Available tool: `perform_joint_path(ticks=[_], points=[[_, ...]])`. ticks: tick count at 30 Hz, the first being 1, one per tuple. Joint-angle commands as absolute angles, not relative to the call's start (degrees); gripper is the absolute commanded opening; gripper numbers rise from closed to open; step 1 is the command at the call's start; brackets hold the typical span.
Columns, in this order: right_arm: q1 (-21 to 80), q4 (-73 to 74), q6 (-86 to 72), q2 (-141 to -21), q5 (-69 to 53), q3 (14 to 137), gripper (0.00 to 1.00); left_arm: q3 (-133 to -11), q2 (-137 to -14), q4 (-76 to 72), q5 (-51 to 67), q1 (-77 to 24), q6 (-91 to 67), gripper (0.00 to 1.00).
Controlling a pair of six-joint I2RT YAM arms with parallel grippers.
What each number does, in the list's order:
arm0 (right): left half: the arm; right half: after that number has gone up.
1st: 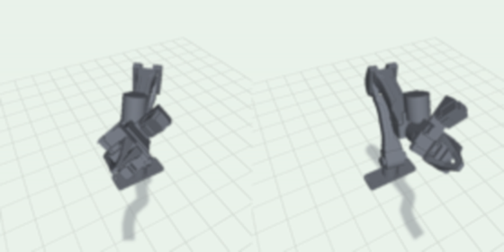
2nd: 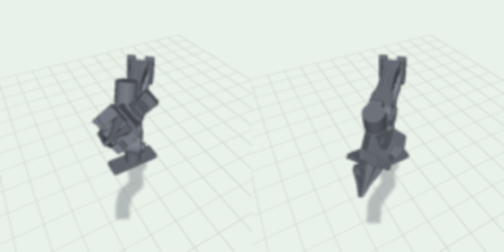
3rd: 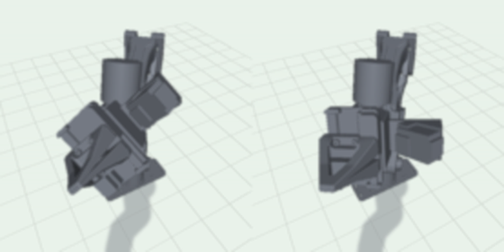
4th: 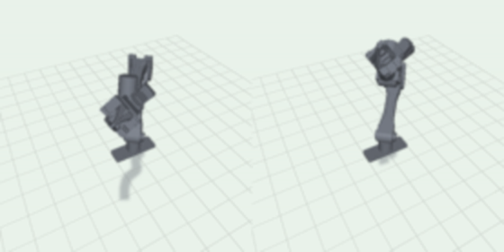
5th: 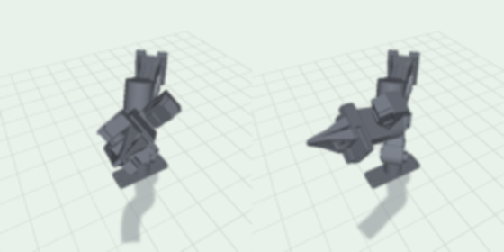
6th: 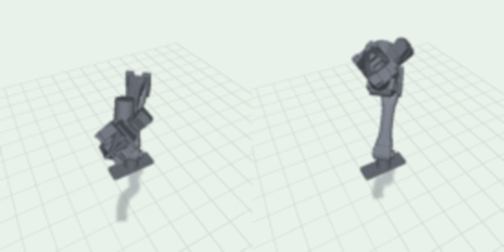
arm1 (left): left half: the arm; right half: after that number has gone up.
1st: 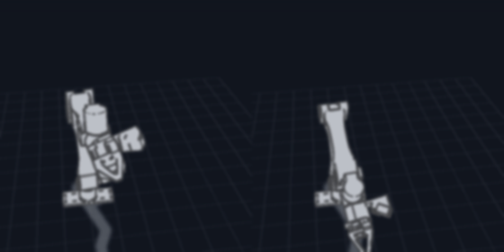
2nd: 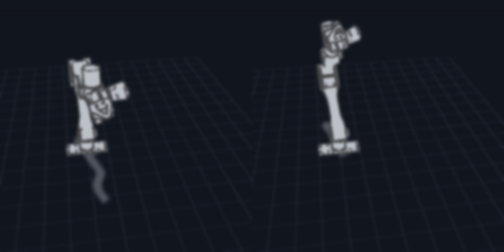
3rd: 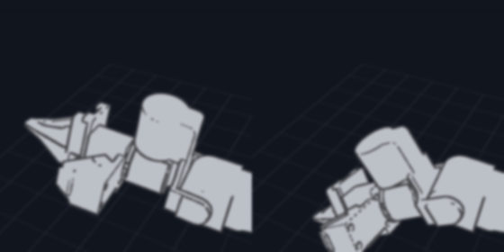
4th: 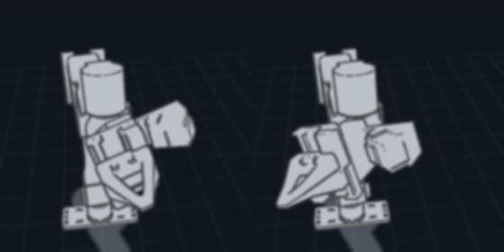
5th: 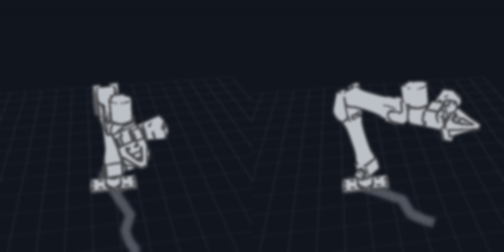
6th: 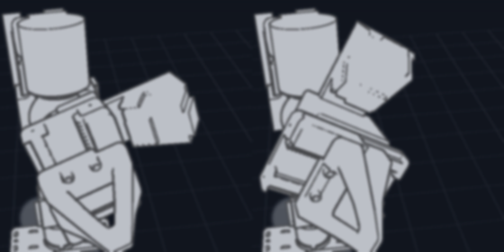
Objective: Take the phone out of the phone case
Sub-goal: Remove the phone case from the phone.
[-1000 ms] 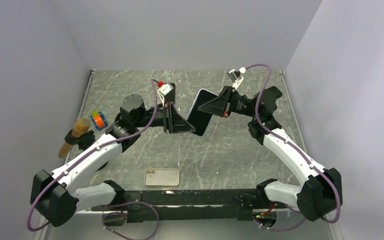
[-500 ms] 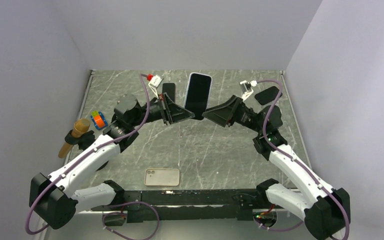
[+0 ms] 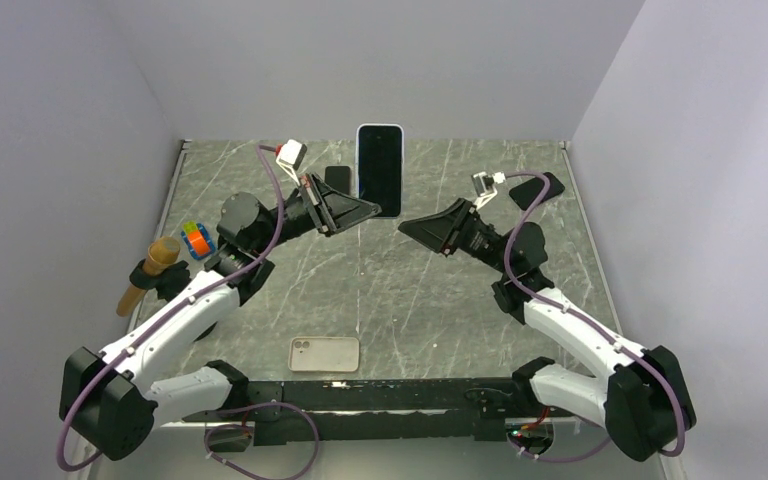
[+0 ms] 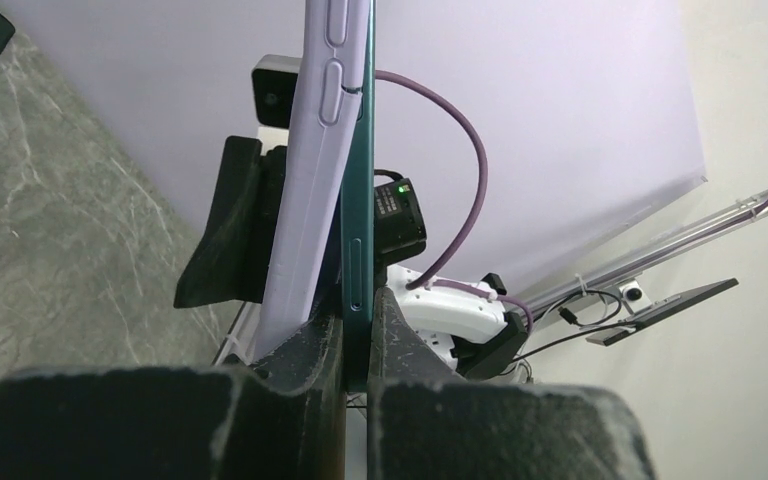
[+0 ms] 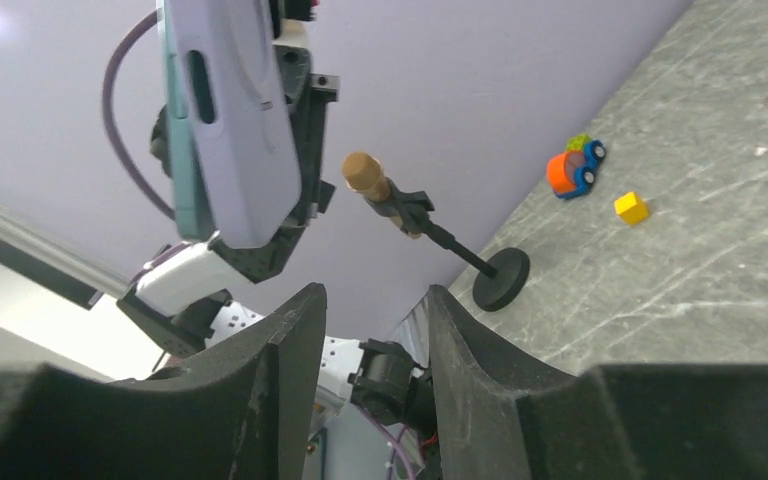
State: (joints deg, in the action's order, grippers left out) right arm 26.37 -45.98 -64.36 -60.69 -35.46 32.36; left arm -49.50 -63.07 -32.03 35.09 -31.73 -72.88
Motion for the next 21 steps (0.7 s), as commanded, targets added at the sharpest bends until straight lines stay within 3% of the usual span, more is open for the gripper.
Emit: perform_joint_path(ticks=[1, 10, 21], points=[[28.0, -57.0, -64.4, -60.2, -35.7, 33.3, 0.46, -50.2, -62.2, -38.9, 34.5, -31.7, -73.8, 0.0], [28.6, -66.7, -68.9, -65.1, -36.8, 33.8, 0.41, -50.1, -63.6, -40.1, 35.8, -31.7, -74.3, 0.0], [29.2, -66.7, -68.3, -65.5, -35.8, 34.7, 0.4, -49.8, -64.3, -40.5, 36.5, -31.7, -74.3, 0.0]])
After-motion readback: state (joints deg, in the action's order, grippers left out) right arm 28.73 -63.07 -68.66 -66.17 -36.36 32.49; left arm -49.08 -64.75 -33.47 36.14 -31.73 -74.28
